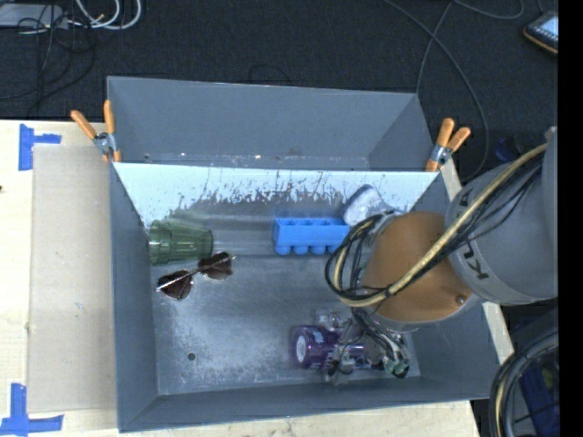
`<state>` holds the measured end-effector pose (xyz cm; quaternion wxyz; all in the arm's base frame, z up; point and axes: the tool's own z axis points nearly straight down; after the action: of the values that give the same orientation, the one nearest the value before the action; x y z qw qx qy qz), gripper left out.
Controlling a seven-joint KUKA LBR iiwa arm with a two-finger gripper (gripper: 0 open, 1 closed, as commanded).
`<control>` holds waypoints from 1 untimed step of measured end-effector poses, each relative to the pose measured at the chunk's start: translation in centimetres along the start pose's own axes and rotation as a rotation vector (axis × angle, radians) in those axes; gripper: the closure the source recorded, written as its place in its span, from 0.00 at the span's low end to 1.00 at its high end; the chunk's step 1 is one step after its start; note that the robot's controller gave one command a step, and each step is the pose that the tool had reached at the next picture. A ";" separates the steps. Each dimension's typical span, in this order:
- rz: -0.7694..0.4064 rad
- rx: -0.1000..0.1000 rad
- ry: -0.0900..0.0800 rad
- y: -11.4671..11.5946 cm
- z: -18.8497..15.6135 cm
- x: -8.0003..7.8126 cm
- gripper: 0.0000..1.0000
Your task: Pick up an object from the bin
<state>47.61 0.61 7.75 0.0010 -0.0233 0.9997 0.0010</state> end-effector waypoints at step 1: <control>0.001 0.000 0.002 0.0 -0.7 0.1 1.00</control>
Offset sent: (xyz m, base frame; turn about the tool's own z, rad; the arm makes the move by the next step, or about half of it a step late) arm -0.0004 0.0002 0.0042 0.0007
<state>47.56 0.63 8.50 -0.0001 -0.0227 0.9997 0.0012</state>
